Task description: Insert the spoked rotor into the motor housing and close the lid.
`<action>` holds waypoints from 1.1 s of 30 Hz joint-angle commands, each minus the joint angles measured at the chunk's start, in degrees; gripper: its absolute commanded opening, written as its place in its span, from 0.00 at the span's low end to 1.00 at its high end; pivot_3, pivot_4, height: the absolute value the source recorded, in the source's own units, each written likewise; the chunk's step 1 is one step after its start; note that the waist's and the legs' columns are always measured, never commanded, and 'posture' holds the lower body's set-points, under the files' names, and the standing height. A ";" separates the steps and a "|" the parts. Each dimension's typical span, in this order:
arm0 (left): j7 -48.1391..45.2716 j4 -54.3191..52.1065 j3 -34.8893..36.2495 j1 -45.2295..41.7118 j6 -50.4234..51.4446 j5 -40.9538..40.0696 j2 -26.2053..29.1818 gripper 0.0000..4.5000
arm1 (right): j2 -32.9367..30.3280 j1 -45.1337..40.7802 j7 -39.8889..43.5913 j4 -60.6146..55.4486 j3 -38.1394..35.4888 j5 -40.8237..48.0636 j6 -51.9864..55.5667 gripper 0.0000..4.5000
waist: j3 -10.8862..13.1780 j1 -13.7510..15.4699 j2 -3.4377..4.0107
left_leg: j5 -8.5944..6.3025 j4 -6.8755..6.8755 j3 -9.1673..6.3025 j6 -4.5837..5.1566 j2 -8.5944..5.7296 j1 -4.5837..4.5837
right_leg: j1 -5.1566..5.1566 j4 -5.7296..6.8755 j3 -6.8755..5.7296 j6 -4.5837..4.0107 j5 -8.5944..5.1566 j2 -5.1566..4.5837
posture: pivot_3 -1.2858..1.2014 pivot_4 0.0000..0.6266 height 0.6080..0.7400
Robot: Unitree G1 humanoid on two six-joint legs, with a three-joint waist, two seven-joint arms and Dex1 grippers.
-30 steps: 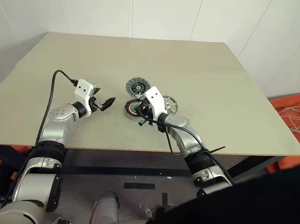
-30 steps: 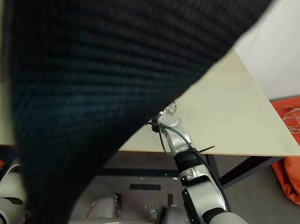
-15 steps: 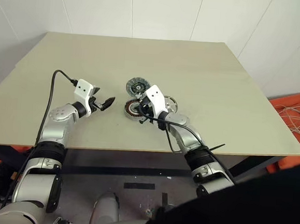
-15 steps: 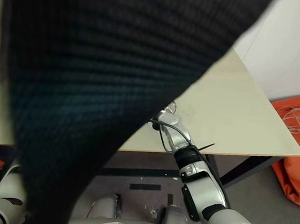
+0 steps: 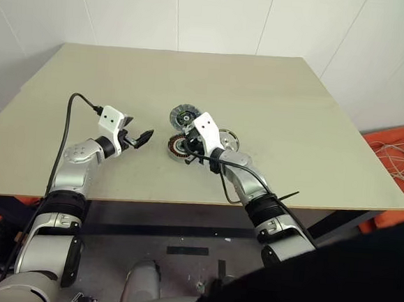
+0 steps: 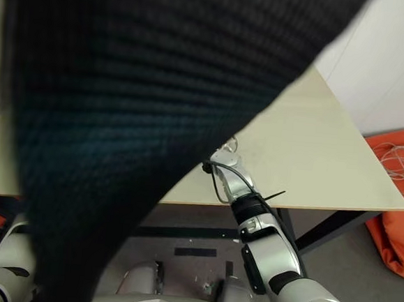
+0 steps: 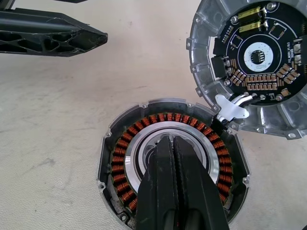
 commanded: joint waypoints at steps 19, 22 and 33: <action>0.25 -3.00 1.09 0.28 -0.08 -0.84 1.43 1.00 | 2.11 -3.53 -0.34 7.32 -1.03 -0.47 -3.83 0.01 | 0.00 -0.11 0.00 | 0.00 0.00 0.00 0.00 0.01 0.06 | 0.02 0.04 0.00 0.00 0.00 0.00 | 0.52 0.00 1.00; 0.27 -3.27 1.04 0.47 -0.04 -0.83 1.48 1.00 | 2.14 -4.45 -0.44 9.30 -1.26 -0.56 -4.99 0.01 | 0.00 -0.11 0.00 | 0.00 0.01 0.00 0.00 0.01 0.06 | 0.03 0.04 0.00 0.00 0.00 0.00 | 0.52 0.00 1.00; 0.15 -3.12 0.74 0.29 -0.03 -0.77 1.19 1.00 | 1.79 -5.26 -0.76 10.19 -2.23 -0.45 -7.17 0.01 | 0.00 -0.09 0.00 | 0.00 0.02 0.00 0.00 0.01 0.06 | 0.03 0.05 0.00 -0.01 0.00 0.00 | 0.52 0.00 1.00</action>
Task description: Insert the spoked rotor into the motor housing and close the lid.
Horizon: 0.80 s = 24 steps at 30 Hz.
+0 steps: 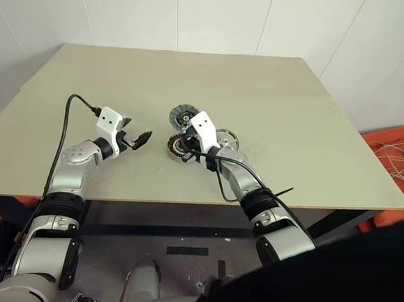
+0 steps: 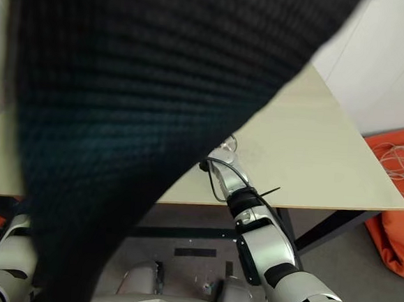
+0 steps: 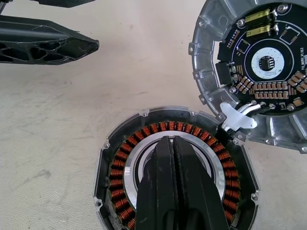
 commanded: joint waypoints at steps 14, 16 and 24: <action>0.20 -1.54 0.28 -1.07 -0.38 -0.64 0.00 1.00 | 1.20 5.31 4.04 -16.51 3.00 0.66 6.62 0.01 | 0.00 0.07 0.00 | 0.00 -0.04 0.00 0.00 0.03 -0.09 | -0.08 -0.03 0.00 -0.03 -0.02 0.07 | 0.52 0.00 1.00; 0.23 -1.60 0.31 -1.00 -0.37 -0.64 0.04 1.00 | 1.27 6.22 4.25 -17.10 3.55 0.58 7.19 0.01 | 0.00 0.13 0.00 | 0.00 -0.03 -0.01 0.00 0.03 -0.09 | -0.08 -0.03 0.00 -0.02 -0.02 0.06 | 0.52 0.00 1.00; 0.28 -1.79 0.38 -0.95 -0.30 -0.60 0.24 1.00 | 0.79 5.50 3.22 -14.96 3.18 0.31 6.96 0.01 | 0.00 0.05 0.00 | 0.00 -0.04 -0.01 0.00 0.03 -0.07 | -0.08 -0.03 0.00 -0.02 -0.02 0.06 | 0.52 0.00 1.00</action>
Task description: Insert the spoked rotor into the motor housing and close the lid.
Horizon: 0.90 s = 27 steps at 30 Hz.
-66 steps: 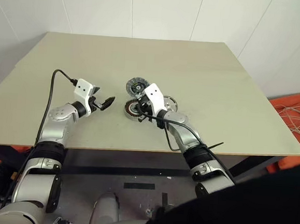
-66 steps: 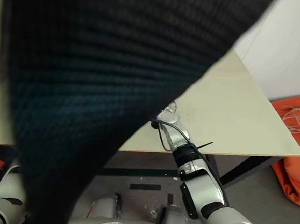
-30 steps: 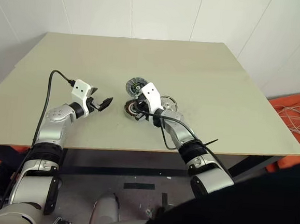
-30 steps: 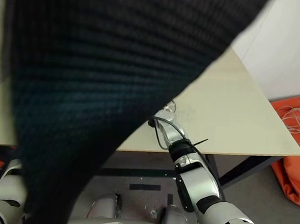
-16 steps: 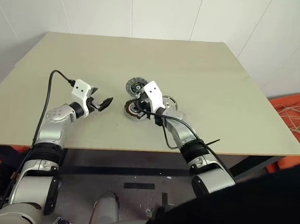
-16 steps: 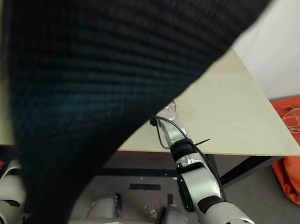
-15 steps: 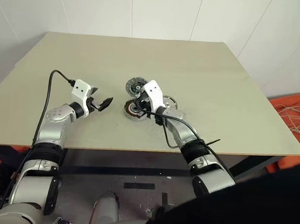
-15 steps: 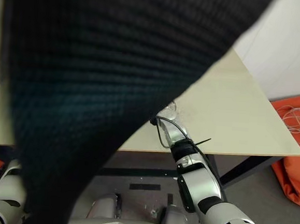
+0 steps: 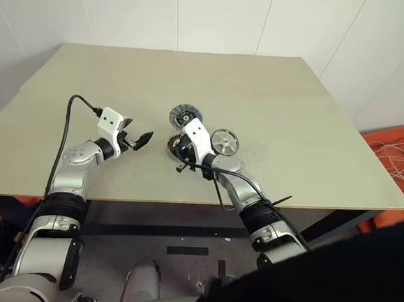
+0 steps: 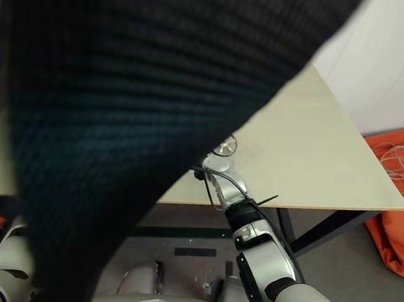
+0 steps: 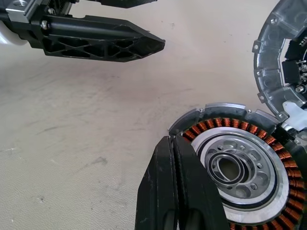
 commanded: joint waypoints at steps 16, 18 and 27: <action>0.23 -1.45 0.92 -1.18 -0.62 -0.65 1.16 1.00 | -0.52 -3.21 -1.38 7.32 -1.09 -0.63 -4.76 0.01 | 0.00 -0.02 0.00 | 0.00 0.00 0.00 0.00 0.00 0.04 | 0.04 0.00 0.00 0.00 0.00 0.00 | 0.52 0.00 1.00; 0.26 -1.50 0.91 -1.17 -0.63 -0.62 1.20 1.00 | -0.53 -3.40 -1.34 7.76 -1.05 -0.70 -5.15 0.01 | 0.00 -0.02 0.00 | 0.00 0.00 0.00 0.00 0.00 0.06 | 0.05 0.01 0.00 0.00 0.00 0.00 | 0.52 0.00 1.00; 0.16 -1.63 0.90 -1.10 -0.53 -0.68 1.30 1.00 | -0.47 -4.71 -1.40 9.92 -1.29 -0.87 -6.64 0.01 | 0.00 0.00 0.00 | 0.00 0.01 0.00 0.00 0.00 0.10 | 0.09 0.03 0.00 0.00 0.00 0.00 | 0.52 0.00 1.00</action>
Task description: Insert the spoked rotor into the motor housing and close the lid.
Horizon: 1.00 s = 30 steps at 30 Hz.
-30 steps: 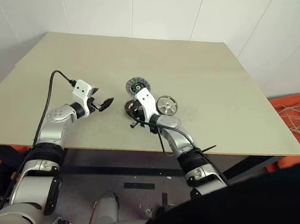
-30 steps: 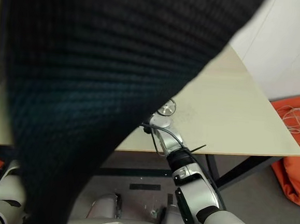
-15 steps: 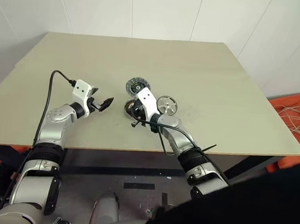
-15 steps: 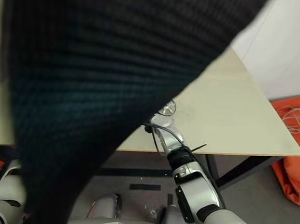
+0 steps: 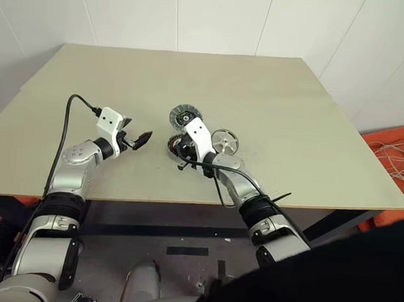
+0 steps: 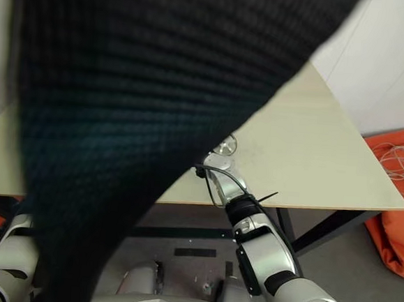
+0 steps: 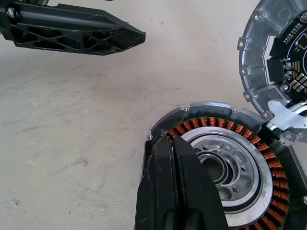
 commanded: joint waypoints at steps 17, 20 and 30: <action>-0.05 -1.98 0.25 -0.87 -0.35 -0.49 0.43 1.00 | -0.54 -2.67 -0.49 3.28 -0.93 -0.88 -2.26 0.01 | 0.00 0.04 0.00 | 0.00 0.01 0.00 0.00 0.00 -0.01 | 0.00 0.01 0.00 0.00 0.00 0.00 | 0.52 0.00 1.00; -0.09 -2.01 0.21 -0.91 -0.35 -0.49 0.40 1.00 | -1.04 -3.83 -0.54 4.57 -1.33 -0.88 -2.84 0.01 | 0.00 0.05 0.00 | 0.00 0.01 0.00 0.00 0.00 -0.01 | 0.01 0.02 0.00 0.00 0.00 0.00 | 0.52 0.00 1.00; -0.16 -1.99 0.16 -0.93 -0.38 -0.47 0.32 1.00 | -1.37 -5.21 -0.72 6.84 -2.28 -1.25 -4.37 0.01 | 0.00 -0.03 0.00 | 0.00 -0.02 0.01 0.00 0.01 -0.06 | -0.07 0.00 0.00 -0.03 0.00 0.01 | 0.52 0.00 1.00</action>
